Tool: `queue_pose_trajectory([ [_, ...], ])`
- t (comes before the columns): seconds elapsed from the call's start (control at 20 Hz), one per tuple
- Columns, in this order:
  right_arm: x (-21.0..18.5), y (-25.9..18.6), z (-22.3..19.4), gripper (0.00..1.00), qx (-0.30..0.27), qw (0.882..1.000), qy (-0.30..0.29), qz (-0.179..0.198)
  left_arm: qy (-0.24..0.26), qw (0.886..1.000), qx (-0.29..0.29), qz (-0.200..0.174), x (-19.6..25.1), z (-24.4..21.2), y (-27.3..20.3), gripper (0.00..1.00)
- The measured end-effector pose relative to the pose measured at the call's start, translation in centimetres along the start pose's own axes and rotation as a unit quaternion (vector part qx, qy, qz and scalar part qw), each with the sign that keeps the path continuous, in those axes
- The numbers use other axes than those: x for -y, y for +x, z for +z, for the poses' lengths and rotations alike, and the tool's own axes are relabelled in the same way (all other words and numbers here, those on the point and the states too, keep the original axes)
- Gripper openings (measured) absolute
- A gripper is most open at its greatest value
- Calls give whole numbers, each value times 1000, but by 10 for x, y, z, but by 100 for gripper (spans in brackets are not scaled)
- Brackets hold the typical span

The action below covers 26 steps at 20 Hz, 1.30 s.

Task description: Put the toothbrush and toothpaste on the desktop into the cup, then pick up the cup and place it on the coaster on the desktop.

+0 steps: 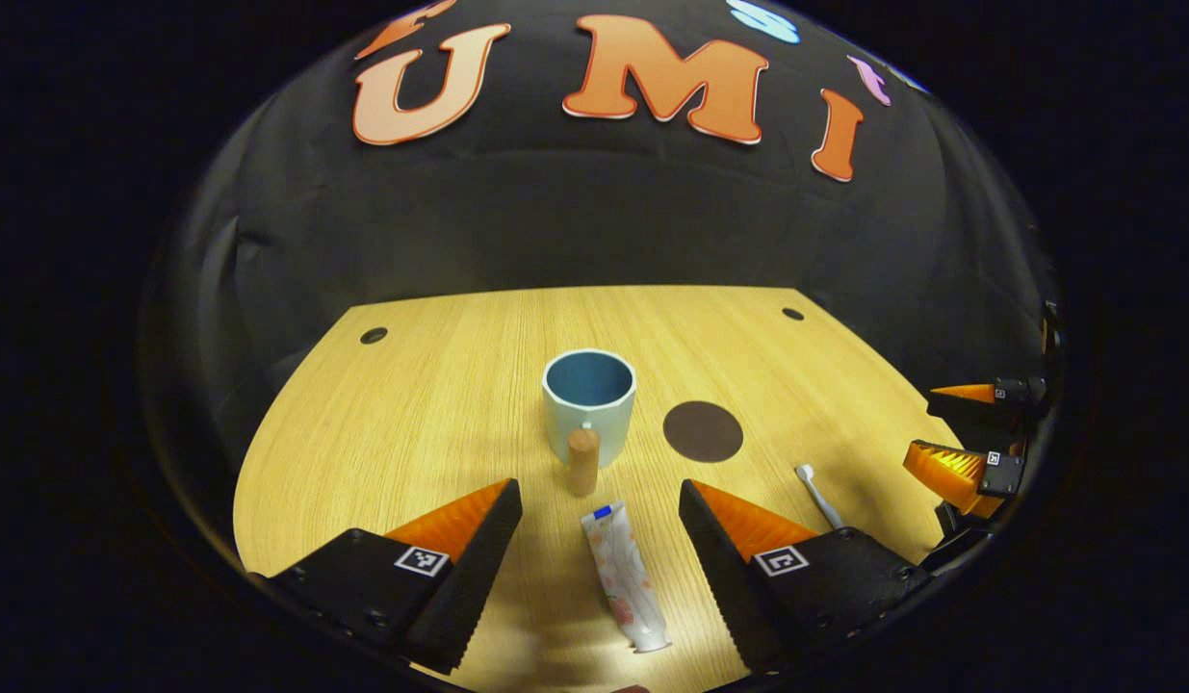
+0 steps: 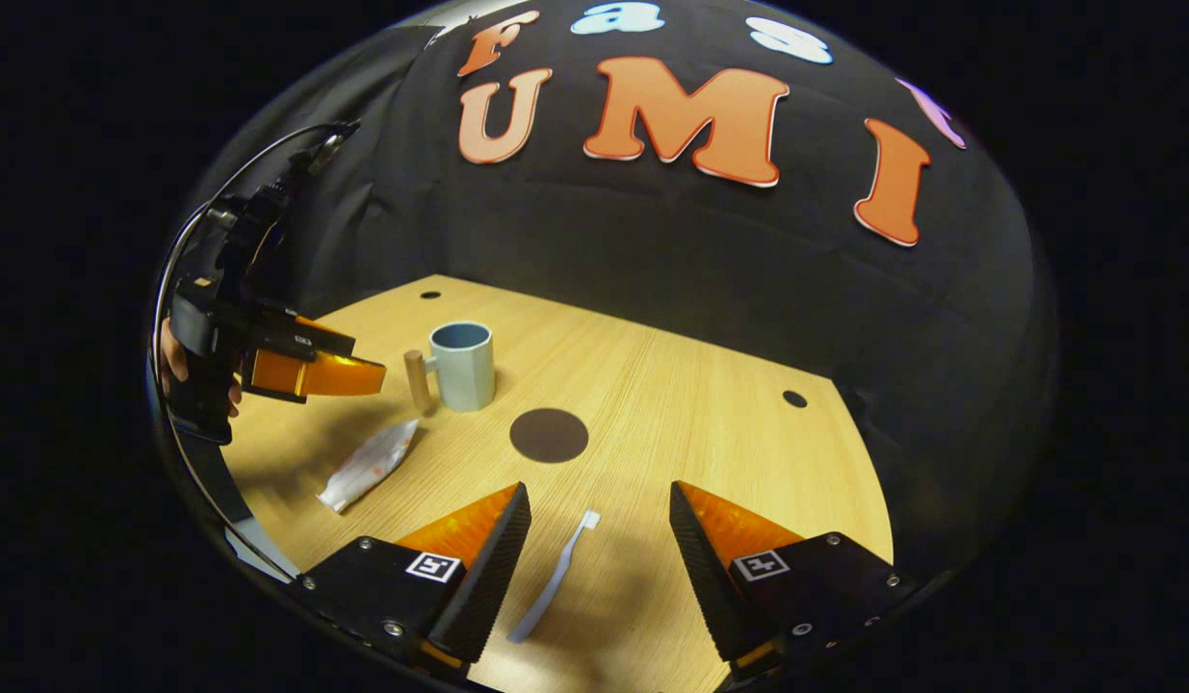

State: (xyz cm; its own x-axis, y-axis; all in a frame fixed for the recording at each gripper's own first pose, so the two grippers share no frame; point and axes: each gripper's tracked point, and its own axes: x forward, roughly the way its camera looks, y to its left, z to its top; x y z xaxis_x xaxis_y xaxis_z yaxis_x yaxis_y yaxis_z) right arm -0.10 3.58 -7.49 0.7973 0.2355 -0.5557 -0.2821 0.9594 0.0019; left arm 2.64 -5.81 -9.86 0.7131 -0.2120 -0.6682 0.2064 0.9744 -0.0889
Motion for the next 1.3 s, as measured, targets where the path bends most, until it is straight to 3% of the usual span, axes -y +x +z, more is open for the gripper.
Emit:
queue_pose_trajectory([
  [0.15, -7, 6, -19, 80, -46, 999, 21, 19, -11, 997, -79, -14, 12, -32, 12, 98],
  [0.2, -8, 10, -27, 73, -62, 997, 31, 23, -22, 995, -99, -23, 17, -38, 17, 96],
  [0.3, -11, 17, -38, 72, -93, 994, 46, 32, -38, 989, -139, -26, 17, -44, 20, 94],
  [0.5, -20, 16, -60, 59, -172, 980, 82, 58, -52, 979, -197, -14, 15, -62, 26, 91],
  [0.55, -23, 16, -62, 57, -187, 976, 90, 64, -58, 976, -210, -19, 19, -69, 31, 81],
  [0.7, -31, 16, -69, 52, -231, 964, 100, 85, -74, 968, -239, -29, 25, -78, 33, 83],
  [0.75, -33, 16, -73, 51, -240, 960, 108, 91, -82, 965, -246, -26, 27, -84, 36, 70],
  [0.85, -30, 17, -78, 51, -250, 958, 111, 87, -91, 962, -255, -33, 32, -88, 37, 58],
  [1.1, -38, 26, -87, 49, -264, 956, 102, 82, -113, 954, -275, -26, 30, -97, 42, 59],
  [1.15, -42, 28, -88, 49, -268, 954, 101, 87, -115, 953, -281, -23, 28, -98, 46, 36],
  [1.2, -45, 30, -91, 49, -270, 954, 99, 89, -119, 954, -275, -21, 27, -94, 50, 37],
  [1.25, -45, 33, -96, 49, -275, 952, 100, 85, -120, 954, -274, -22, 26, -91, 54, 33],
  [1.3, -39, 35, -97, 40, -276, 953, 101, 75, -123, 953, -277, -23, 26, -88, 57, 35],
])
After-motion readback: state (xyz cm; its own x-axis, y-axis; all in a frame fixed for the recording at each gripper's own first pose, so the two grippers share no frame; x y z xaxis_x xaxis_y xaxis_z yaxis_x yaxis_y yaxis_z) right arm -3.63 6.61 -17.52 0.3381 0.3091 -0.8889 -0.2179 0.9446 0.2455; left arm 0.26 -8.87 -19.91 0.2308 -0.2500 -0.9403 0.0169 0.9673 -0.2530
